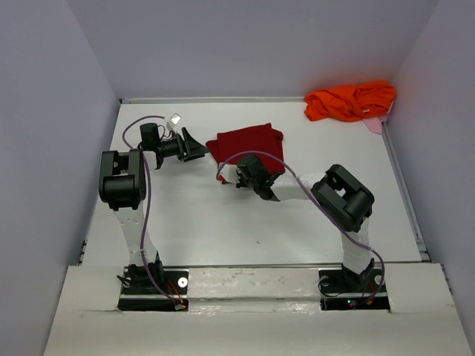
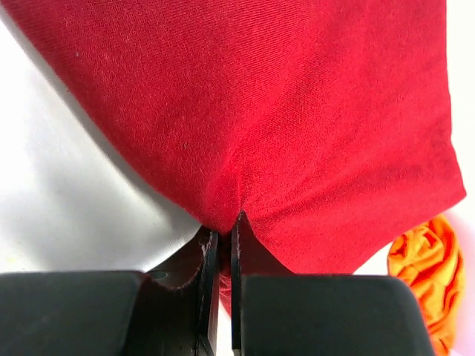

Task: Fold and stack the t-shirts
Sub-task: Place the square-folded T-shirt at the corner of the board.

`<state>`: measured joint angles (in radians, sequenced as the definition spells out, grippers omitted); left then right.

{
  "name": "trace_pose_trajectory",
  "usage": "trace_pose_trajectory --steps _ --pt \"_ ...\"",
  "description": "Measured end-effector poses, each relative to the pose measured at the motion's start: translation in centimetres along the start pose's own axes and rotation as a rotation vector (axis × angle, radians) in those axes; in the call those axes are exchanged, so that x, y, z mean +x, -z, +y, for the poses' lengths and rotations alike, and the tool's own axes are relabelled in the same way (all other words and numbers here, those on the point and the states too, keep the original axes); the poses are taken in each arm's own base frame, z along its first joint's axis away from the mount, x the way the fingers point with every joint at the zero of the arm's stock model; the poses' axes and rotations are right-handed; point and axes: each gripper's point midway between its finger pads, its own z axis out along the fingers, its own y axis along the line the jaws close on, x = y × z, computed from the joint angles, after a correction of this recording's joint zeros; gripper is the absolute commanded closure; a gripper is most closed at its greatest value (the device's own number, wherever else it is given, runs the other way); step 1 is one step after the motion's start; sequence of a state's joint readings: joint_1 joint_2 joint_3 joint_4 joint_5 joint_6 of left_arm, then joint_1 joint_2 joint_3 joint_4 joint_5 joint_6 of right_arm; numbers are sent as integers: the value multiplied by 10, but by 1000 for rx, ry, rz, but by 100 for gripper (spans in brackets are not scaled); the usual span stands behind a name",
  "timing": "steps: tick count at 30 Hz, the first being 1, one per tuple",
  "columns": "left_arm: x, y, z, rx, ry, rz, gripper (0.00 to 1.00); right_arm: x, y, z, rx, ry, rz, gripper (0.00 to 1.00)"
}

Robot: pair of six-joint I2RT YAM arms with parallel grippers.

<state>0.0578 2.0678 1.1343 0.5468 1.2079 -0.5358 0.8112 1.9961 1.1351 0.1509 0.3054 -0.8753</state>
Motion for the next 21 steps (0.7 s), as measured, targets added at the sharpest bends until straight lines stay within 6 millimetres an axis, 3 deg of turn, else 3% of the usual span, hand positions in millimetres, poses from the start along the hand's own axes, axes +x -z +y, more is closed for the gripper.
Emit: trace_pose_trajectory --steps 10,21 --pt "34 -16 6 -23 12 53 23 -17 3 -13 -29 -37 -7 100" --pt "41 -15 15 -57 8 55 23 -23 4 -35 -12 -55 -12 100"
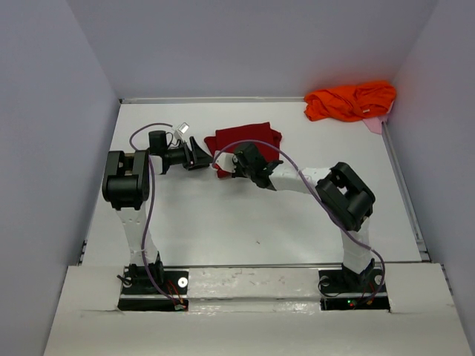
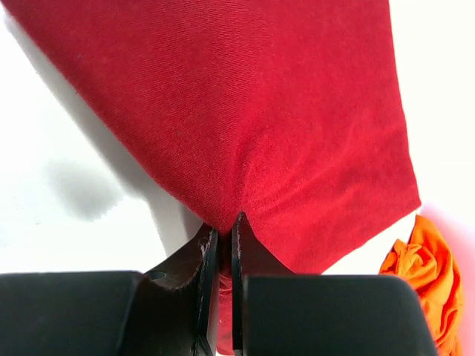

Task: Fold and stack the t-shirts
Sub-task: Place the square-folded T-shirt at the corner of the board.

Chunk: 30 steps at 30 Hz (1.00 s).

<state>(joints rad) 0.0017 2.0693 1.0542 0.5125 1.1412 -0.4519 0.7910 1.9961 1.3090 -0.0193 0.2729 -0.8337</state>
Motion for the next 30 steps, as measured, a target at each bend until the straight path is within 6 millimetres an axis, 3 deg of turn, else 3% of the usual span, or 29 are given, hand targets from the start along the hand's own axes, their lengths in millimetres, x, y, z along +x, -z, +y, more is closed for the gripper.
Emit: trace_pose_trajectory --steps 10,24,30 --pt "5 -2 12 -21 13 5 22 0 2 -21 15 -17 12 100" --pt "8 -17 -1 20 28 15 16 -19 10 -46 29 -48 -9 100" --pt "3 -18 -5 35 36 0 12 -19 11 -46 24 -46 -5 100"
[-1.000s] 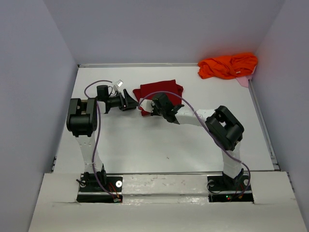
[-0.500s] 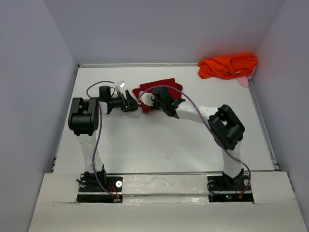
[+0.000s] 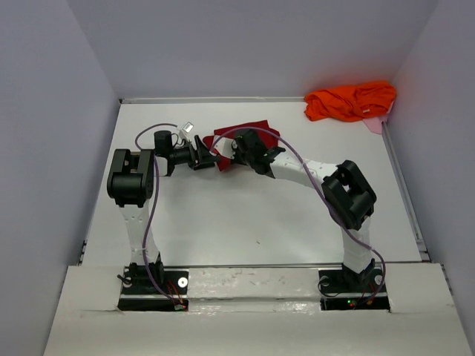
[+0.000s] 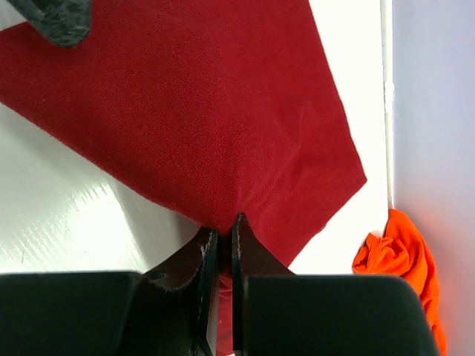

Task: Fold and stack the t-shirts
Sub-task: Place the square-folded T-shirt at the corner of the board.

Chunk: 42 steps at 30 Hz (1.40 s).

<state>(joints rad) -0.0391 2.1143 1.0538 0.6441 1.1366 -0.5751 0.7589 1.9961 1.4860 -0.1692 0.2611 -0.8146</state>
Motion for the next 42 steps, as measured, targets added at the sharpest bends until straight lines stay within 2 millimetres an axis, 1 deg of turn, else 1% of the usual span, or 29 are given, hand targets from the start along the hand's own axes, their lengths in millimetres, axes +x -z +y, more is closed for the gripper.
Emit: trace_pose_trajectory --steps 6,10,15,20,24,28,31,35,42 --pt "-7 -1 -9 42 6 -28 12 1 1 1 -5 1 5 100" --pt "-8 -3 -9 58 37 -36 12 -3 3 -4 -3 -3 4 100" --pt "2 -4 -8 58 88 -31 12 -10 5 -12 12 -11 -11 100" --pt "8 -4 -11 60 121 -33 12 -12 5 -14 17 -13 -15 100" --pt "6 -4 -13 60 152 -54 12 -12 5 -14 15 -12 -13 100" --pt "0 -6 -23 93 184 -83 12 -11 6 -13 12 -12 -11 100" --pt "-2 -10 -27 118 199 -94 12 -11 6 -13 12 -14 -11 100" --pt "3 -15 -20 139 255 -92 12 -11 6 -12 10 -25 -10 100" --pt "-1 -25 -24 174 283 -85 11 -7 5 -6 -6 -30 -2 100"
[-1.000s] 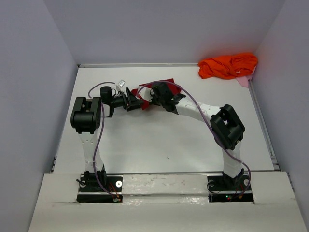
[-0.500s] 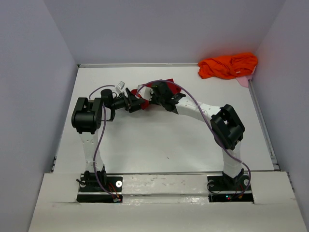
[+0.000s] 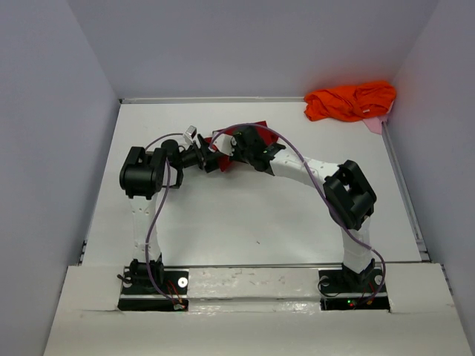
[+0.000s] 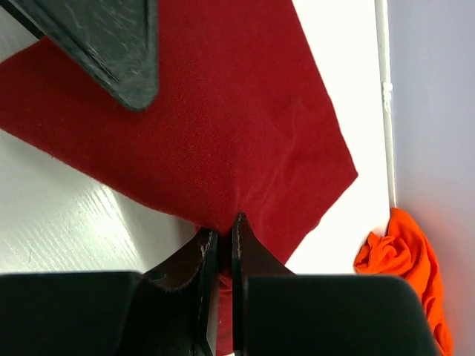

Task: Fold and stack the t-shirts
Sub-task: Place the square-folded T-shirt at the corner of the board.

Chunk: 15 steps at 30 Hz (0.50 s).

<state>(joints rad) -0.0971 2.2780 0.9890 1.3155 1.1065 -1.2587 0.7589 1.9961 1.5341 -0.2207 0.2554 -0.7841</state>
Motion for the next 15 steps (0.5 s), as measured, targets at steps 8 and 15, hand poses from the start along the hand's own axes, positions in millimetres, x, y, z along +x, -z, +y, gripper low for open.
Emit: trace_pose_trajectory --steps 8,15 --pt "-5 -10 -1 25 -6 7 12 7 0 8 -20 2 13 100" --pt "-12 -14 5 24 -20 -3 47 12 2 14 -32 -3 21 100"
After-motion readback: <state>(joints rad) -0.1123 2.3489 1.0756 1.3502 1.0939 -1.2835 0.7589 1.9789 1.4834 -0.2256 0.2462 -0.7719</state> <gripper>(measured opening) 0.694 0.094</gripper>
